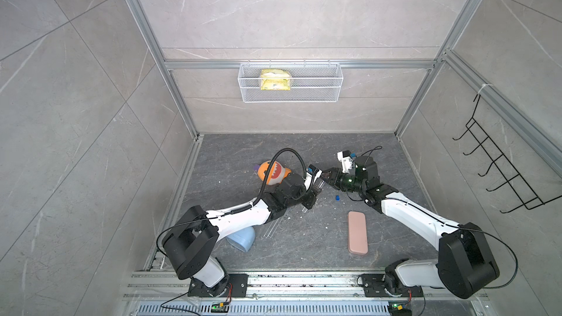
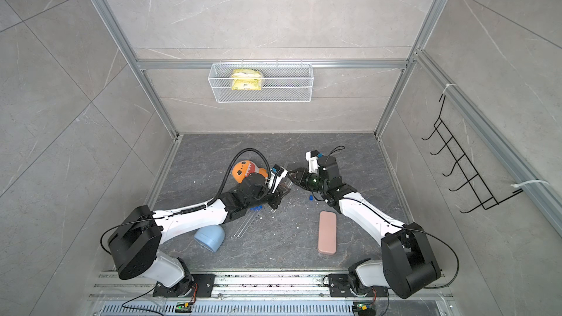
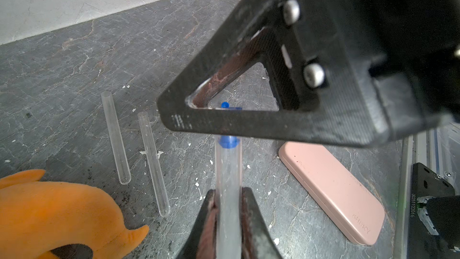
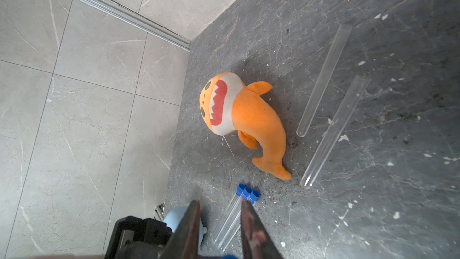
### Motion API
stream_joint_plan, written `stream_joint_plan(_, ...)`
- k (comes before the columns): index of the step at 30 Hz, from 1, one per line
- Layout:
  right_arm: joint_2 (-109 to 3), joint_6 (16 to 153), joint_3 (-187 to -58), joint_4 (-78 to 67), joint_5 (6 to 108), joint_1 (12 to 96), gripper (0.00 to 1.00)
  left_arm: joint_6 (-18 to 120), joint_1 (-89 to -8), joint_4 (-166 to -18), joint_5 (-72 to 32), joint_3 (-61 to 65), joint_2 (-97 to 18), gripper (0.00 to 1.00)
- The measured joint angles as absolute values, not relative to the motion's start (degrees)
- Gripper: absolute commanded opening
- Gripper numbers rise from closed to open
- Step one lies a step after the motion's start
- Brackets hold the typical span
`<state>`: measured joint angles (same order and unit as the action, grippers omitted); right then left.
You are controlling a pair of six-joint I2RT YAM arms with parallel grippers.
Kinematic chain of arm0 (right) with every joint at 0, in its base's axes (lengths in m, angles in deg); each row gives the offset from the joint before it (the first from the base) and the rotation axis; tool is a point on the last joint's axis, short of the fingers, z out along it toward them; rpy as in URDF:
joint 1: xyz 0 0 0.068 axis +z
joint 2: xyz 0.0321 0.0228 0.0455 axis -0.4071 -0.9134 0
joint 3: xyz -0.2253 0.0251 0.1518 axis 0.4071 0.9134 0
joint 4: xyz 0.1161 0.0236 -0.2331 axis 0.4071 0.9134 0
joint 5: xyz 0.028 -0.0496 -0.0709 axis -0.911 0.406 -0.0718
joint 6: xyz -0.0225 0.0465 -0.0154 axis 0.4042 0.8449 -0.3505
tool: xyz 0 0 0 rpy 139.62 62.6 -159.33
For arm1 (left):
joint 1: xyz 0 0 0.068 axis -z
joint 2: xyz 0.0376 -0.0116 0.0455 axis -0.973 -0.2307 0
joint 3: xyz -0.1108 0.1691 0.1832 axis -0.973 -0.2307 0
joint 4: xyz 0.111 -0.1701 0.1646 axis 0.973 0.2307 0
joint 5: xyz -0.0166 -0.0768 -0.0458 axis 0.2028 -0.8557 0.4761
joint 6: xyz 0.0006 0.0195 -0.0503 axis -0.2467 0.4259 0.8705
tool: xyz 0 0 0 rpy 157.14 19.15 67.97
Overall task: Remove stoppers from test tubes
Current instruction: Open the stopper on the test tube.
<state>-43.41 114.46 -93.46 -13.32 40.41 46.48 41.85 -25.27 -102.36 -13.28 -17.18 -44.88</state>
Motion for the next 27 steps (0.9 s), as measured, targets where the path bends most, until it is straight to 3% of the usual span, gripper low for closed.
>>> stream_joint_plan(27, -44.2, 115.1, -92.9, -14.0, 40.9, 46.5, 0.15, 41.8, -25.2, -102.3, -13.3, -17.2, -44.9, 0.1)
